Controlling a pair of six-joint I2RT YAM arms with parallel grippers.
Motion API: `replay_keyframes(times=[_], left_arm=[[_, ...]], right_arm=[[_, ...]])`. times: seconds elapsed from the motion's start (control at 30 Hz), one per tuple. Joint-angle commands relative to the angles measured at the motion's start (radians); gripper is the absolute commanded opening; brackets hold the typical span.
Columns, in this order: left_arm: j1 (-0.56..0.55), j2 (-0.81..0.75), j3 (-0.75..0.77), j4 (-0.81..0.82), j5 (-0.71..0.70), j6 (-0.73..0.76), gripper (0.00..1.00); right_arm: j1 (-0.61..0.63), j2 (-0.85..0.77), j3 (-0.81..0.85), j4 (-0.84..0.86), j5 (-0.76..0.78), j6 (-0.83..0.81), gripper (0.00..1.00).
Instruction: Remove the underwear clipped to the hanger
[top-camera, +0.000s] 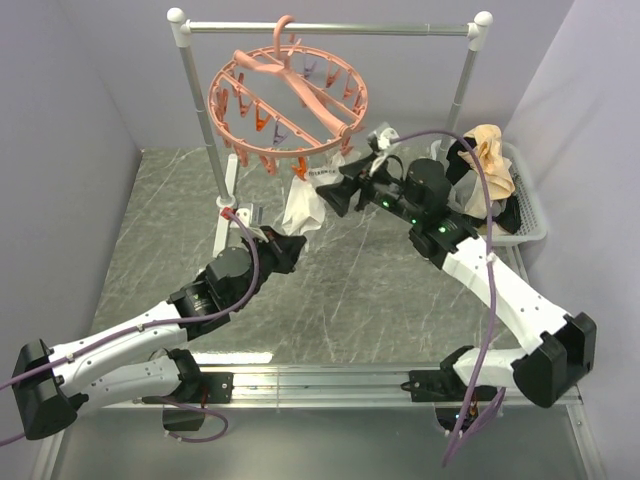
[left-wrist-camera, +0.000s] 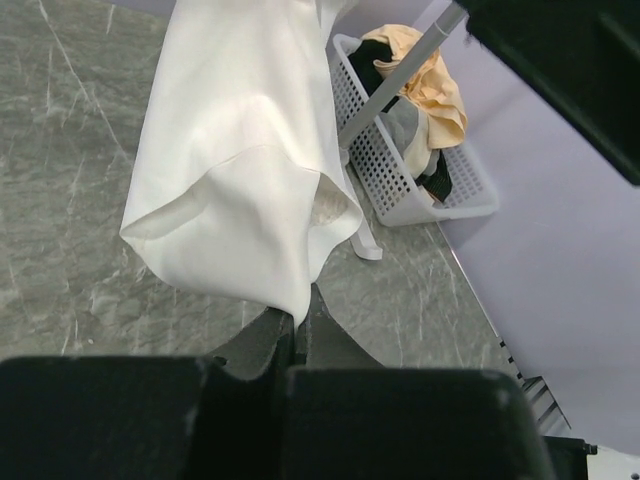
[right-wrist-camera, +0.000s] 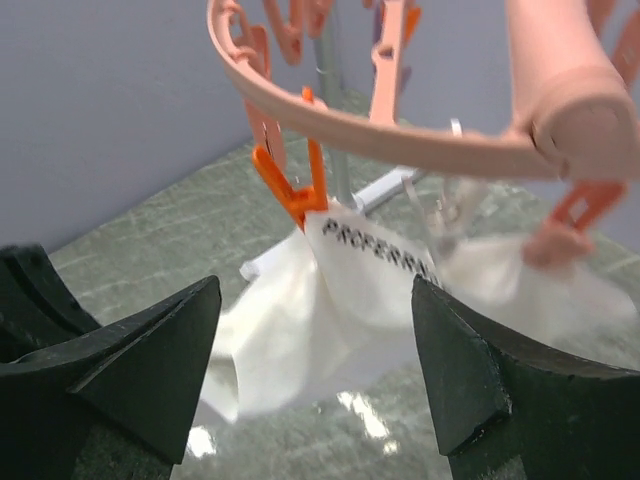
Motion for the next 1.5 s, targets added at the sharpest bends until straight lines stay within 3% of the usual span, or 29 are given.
replay_keyframes(times=[0.0, 0.87, 0.97, 1.03, 1.27, 1.47], left_arm=[[-0.006, -0.019, 0.005, -0.013, 0.017, -0.011, 0.0], [-0.071, 0.015, 0.03, 0.019, 0.032, -0.039, 0.0], [-0.085, 0.025, 0.045, 0.013, 0.024, -0.033, 0.0], [-0.089, 0.03, 0.051, 0.011, 0.02, -0.029, 0.0], [-0.1, 0.025, 0.042, 0.017, 0.008, -0.032, 0.0], [-0.102, 0.019, 0.041, 0.017, 0.001, -0.037, 0.0]], right_arm=[[0.05, 0.058, 0.108, 0.012, 0.051, -0.048, 0.83], [0.194, 0.241, 0.214, 0.098, 0.301, -0.104, 0.84], [0.199, 0.245, 0.208, 0.13, 0.353, -0.105, 0.74], [0.199, 0.241, 0.202, 0.15, 0.379, -0.104, 0.6], [0.199, 0.221, 0.191, 0.175, 0.382, -0.077, 0.52], [0.201, 0.238, 0.223, 0.143, 0.398, -0.051, 0.29]])
